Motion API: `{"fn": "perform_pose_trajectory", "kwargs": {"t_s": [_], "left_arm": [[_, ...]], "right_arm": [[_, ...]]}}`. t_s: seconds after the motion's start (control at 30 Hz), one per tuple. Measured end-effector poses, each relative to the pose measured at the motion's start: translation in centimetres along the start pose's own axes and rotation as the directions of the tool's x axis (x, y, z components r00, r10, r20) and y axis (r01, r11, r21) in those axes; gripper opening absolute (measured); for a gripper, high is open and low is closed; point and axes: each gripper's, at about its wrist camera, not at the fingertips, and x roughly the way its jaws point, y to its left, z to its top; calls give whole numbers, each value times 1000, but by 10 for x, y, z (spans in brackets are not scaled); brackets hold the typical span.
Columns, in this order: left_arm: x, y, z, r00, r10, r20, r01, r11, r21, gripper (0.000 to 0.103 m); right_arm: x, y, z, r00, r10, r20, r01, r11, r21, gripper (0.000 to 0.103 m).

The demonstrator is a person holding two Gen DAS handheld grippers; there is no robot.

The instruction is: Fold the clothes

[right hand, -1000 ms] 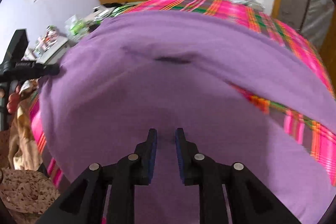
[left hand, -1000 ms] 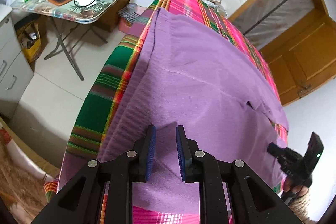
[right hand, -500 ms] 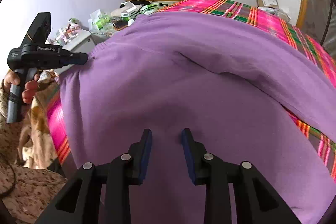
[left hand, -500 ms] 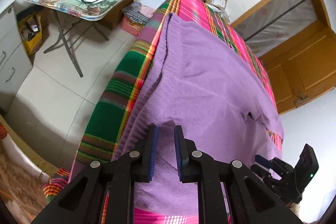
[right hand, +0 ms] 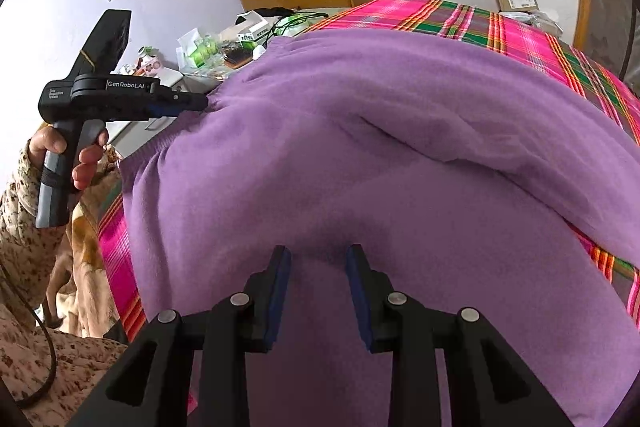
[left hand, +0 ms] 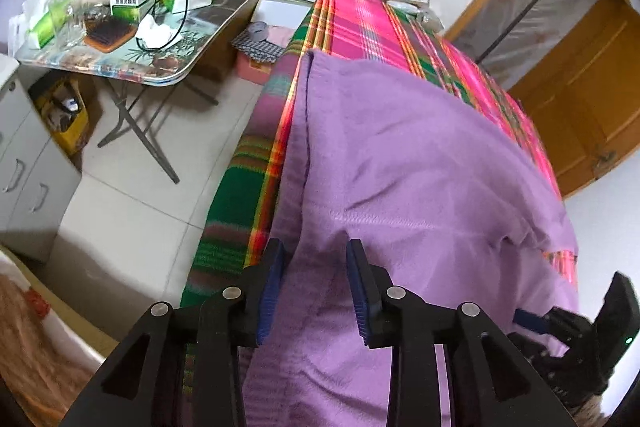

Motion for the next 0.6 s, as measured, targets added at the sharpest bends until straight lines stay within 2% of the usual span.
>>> {"fn": "perform_pose_trajectory", "kwargs": {"t_s": [0.1, 0.27, 0.4, 0.43, 0.47, 0.53, 0.6], "left_arm": [[0, -4, 1, 1000, 22, -9, -22, 1000, 8, 32], [1, -14, 2, 1000, 9, 1, -9, 998, 55, 32], [6, -14, 4, 1000, -2, -8, 2, 999, 43, 24], [6, -15, 4, 1000, -8, -12, 8, 999, 46, 16], [7, -15, 4, 1000, -14, -16, 14, 999, 48, 12], [4, -14, 3, 1000, 17, 6, -18, 998, 54, 5], [1, -13, 3, 998, 54, 33, -56, 997, 58, 4]], "right_arm": [[2, -1, 2, 1000, 6, 2, -6, 1000, 5, 31], [5, -3, 7, 1000, 13, 10, -13, 1000, 22, 31], [6, -3, 6, 1000, 12, 14, -12, 999, 30, 31], [6, -3, 7, 1000, 12, 14, -12, 999, 34, 31], [6, -3, 7, 1000, 11, 15, -12, 999, 36, 31], [6, -3, 7, 1000, 9, 14, -9, 999, 38, 31], [5, -2, 7, 1000, 9, 15, -10, 999, 40, 31]]}}
